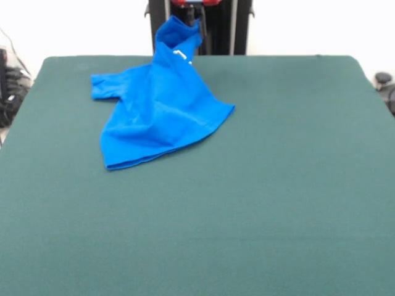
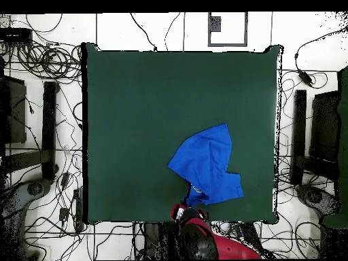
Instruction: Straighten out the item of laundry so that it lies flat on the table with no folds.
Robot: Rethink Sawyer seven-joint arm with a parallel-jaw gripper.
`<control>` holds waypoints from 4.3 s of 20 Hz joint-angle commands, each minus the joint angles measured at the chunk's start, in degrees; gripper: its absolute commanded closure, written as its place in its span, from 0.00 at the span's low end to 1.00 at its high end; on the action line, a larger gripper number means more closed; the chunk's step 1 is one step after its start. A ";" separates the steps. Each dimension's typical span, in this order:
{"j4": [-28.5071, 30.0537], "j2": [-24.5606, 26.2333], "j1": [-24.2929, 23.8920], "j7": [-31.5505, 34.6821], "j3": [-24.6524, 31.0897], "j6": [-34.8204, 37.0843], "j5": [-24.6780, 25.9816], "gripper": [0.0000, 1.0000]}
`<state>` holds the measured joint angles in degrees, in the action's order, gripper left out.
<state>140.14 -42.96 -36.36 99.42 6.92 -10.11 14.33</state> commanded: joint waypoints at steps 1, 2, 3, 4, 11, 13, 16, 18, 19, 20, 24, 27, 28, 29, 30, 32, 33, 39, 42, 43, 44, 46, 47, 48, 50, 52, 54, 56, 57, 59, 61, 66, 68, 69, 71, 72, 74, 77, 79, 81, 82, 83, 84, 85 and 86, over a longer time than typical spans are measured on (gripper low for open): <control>-0.32 5.32 3.26 15.30 3.03 -4.90 -3.28 1.00; -0.37 5.59 3.37 15.34 3.00 -5.19 -3.36 1.00; -0.40 5.73 3.64 15.44 2.94 -5.41 -3.57 1.00; -0.36 5.77 4.04 15.60 2.81 -5.67 -3.88 1.00; -0.58 6.47 5.25 16.00 2.44 -7.02 -4.42 1.00; -0.68 6.38 5.57 15.81 2.06 -7.13 -4.49 1.00; -0.89 6.20 6.16 15.62 1.32 -7.96 -4.52 1.00; -1.01 6.20 6.59 15.67 0.82 -8.85 -4.55 1.00; -1.02 6.21 6.77 15.75 0.63 -9.34 -4.56 1.00; -1.03 6.27 6.73 15.83 0.70 -9.79 -4.46 1.00; -1.05 6.61 6.53 15.74 0.91 -10.70 -4.17 0.00; -1.05 6.84 6.35 15.66 1.11 -11.16 -3.97 0.00; -1.05 6.90 6.26 15.62 1.19 -11.25 -3.88 0.00; -1.10 7.02 6.23 15.62 1.25 -11.50 -3.79 0.00; -1.10 7.04 6.18 15.59 1.29 -11.58 -3.74 0.00; -1.15 7.12 6.01 15.56 1.46 -11.78 -3.64 0.00; -1.27 7.19 5.96 15.50 1.56 -11.84 -3.61 0.00; -1.93 6.68 6.99 14.32 0.95 -10.32 -4.34 0.00; -1.78 7.13 7.20 15.64 1.20 -12.15 -4.85 0.00; -1.79 7.51 7.54 15.89 0.89 -12.94 -4.94 0.00; -1.81 7.49 7.54 15.92 0.95 -13.04 -4.91 0.00; -1.77 7.66 7.58 15.99 0.75 -13.31 -4.83 0.00; -1.50 6.84 7.39 15.90 0.51 -12.61 -5.02 0.00; -1.04 5.69 6.74 15.65 0.30 -11.00 -5.24 0.00; -1.22 4.17 4.53 14.19 0.45 -8.64 -4.21 0.00; -2.21 3.91 2.62 12.85 1.02 -7.00 -3.23 0.00; -3.46 4.84 1.11 11.90 1.81 -6.49 -2.28 0.00; -4.36 5.82 -0.03 11.13 2.37 -6.41 -1.54 0.00; -4.59 6.15 -0.63 10.81 2.45 -6.62 -1.11 0.00; -5.01 6.42 -1.32 10.25 2.47 -6.57 -0.83 0.00; -5.68 7.38 -1.89 9.82 2.77 -6.77 -0.54 0.00; -7.60 8.41 -0.94 9.04 3.36 -5.52 -1.82 0.00; -8.14 7.21 0.53 8.76 3.51 -2.99 -3.57 0.00; -8.32 6.45 1.36 8.65 3.47 -1.84 -4.38 0.00; -8.94 5.06 3.64 8.42 2.87 0.39 -6.16 0.00; -9.22 4.27 5.06 8.16 2.19 1.45 -6.99 0.00; -10.33 2.81 8.48 6.65 -0.11 2.96 -7.68 0.00; -12.56 1.89 12.64 4.57 -2.78 4.74 -7.28 0.00; -13.74 2.05 14.04 4.70 -3.20 5.60 -7.05 0.00; -14.36 2.28 14.65 5.72 -2.99 6.48 -7.26 0.00; -14.65 2.27 14.97 6.18 -2.84 7.08 -7.44 0.00; -15.16 2.30 15.14 6.44 -2.68 7.91 -7.63 0.00; -15.58 2.23 15.62 6.71 -2.73 8.55 -7.89 0.00; -16.32 2.28 15.83 6.76 -2.64 9.45 -8.12 0.00; -16.92 2.40 16.14 6.88 -2.49 10.19 -8.38 0.00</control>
<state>133.01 -41.27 -22.61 99.42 3.83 -7.37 10.77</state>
